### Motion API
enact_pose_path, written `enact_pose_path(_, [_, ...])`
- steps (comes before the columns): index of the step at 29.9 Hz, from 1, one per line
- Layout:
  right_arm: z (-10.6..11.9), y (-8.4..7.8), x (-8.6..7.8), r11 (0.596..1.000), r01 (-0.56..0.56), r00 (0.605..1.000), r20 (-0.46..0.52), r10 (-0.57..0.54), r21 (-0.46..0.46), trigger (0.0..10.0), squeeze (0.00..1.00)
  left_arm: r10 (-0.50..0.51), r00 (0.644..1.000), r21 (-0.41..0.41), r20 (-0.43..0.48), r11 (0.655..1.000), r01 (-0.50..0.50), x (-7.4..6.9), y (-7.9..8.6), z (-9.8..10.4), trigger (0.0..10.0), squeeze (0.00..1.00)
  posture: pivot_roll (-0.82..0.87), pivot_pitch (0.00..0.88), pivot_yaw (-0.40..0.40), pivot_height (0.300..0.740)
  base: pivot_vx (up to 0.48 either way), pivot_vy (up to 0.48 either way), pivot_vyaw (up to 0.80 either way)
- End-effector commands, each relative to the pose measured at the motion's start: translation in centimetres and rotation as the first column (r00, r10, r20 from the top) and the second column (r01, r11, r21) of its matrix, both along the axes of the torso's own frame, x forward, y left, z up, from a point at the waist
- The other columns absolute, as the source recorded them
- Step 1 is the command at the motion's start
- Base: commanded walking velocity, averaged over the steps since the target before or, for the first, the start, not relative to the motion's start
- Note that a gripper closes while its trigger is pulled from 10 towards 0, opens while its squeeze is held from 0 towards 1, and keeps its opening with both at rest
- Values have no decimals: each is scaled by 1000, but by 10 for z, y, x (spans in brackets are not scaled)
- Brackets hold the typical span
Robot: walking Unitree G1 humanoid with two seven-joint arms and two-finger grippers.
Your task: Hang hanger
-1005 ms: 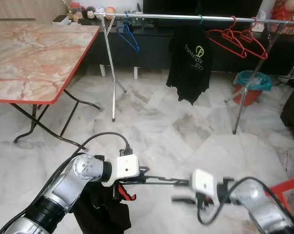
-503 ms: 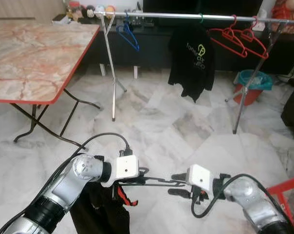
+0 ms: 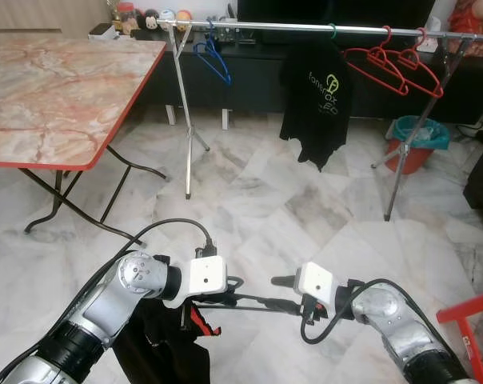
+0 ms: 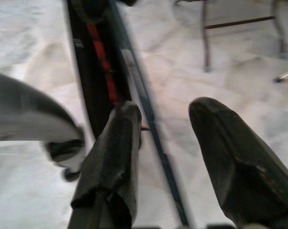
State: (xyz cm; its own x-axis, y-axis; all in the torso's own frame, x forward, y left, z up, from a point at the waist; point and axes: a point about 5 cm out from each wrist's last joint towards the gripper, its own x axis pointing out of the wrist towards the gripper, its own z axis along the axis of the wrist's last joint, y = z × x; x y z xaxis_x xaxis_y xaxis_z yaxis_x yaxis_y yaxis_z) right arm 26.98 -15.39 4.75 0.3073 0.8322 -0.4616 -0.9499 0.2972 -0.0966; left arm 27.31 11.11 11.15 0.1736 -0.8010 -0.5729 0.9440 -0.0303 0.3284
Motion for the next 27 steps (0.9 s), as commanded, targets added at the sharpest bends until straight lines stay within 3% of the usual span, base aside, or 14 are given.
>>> enact_pose_path(1, [2,2,-4,999,-36,999,-29,37,25,10000,0,-23,1000,6,11,1000,23,-1,-3,3,10000,0,57,42,-7,740,0,0,0])
enact_pose_path(8, [2,0,-3,999,-46,999,-17,46,21,10000,0,-24,1000,4,6,1000,24,-2,-5,3,10000,0,53,46,-8,740,0,0,0])
enact_pose_path(14, [1,5,7,1000,22,997,78,-22,0,10000,0,-26,1000,0,6,1000,26,-1,-8,5,10000,0,62,51,-10,740,0,0,0])
enact_pose_path(21, [1,15,10,999,18,996,82,-21,36,10000,0,-33,999,-6,12,999,33,0,-11,8,10000,0,67,55,-10,740,0,0,0])
enact_pose_path(27, [-1,23,4,995,-42,999,18,41,94,10000,0,-48,999,-18,19,999,48,1,-18,11,10000,0,68,57,-10,740,0,0,0])
